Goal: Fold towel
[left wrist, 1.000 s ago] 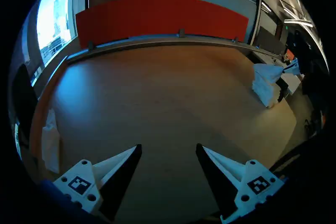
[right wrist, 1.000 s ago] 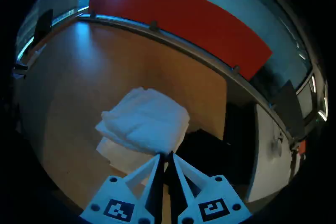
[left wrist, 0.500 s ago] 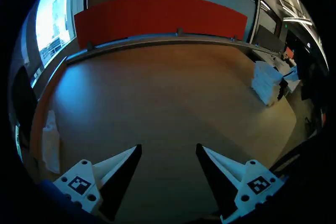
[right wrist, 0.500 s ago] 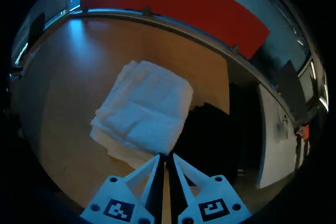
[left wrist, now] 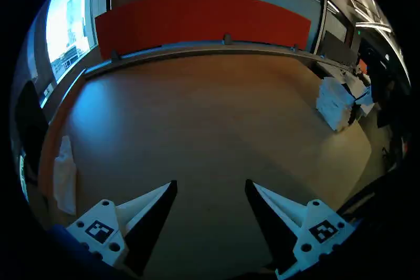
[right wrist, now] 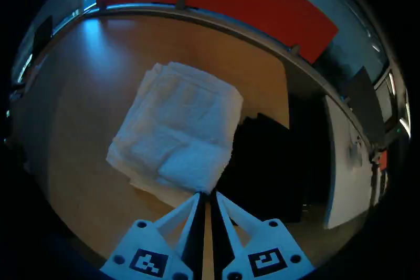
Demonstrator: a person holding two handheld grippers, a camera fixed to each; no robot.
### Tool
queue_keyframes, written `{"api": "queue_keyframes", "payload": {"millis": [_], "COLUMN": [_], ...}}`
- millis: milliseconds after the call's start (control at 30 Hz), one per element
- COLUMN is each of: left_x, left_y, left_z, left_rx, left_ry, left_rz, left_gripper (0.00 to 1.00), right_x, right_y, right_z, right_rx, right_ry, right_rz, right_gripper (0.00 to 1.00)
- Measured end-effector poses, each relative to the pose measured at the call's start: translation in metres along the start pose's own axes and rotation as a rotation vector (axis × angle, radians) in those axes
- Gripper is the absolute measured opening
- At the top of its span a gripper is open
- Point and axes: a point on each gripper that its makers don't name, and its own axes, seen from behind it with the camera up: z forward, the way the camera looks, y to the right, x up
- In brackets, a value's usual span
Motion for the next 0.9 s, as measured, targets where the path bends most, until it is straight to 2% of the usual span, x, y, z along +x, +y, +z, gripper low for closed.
{"api": "queue_keyframes", "payload": {"millis": [233,333,400,600,767,833,900], "left_x": [-0.001,0.000,0.000,-0.001,-0.001,0.000,0.000], "left_y": [0.000,0.000,-0.001,-0.002,-0.003,-0.003,-0.003], "left_z": [0.000,0.000,0.000,0.000,-0.001,-0.002,-0.002], "left_rx": [-0.001,-0.001,-0.001,0.001,-0.001,-0.001,-0.001], "left_ry": [-0.002,0.001,0.002,0.006,0.009,0.012,0.015], "left_rz": [0.001,-0.001,-0.003,-0.008,-0.014,-0.015,-0.016], "left_gripper": [0.96,0.96,0.96,0.96,0.96,0.96,0.96], "right_x": [0.000,-0.001,-0.001,-0.003,0.005,0.011,0.016], "right_y": [-0.003,-0.004,-0.004,-0.010,-0.019,-0.024,-0.028], "right_z": [0.001,0.001,-0.001,-0.008,-0.013,-0.014,-0.015], "right_rx": [-0.003,-0.007,-0.007,-0.001,0.001,0.005,0.010], "right_ry": [-0.002,-0.001,-0.001,0.004,0.041,0.061,0.079], "right_rz": [-0.003,0.002,0.002,-0.013,0.005,0.025,0.045], "right_gripper": [0.07,0.11,0.18,0.55,0.82,0.89,0.89]}}
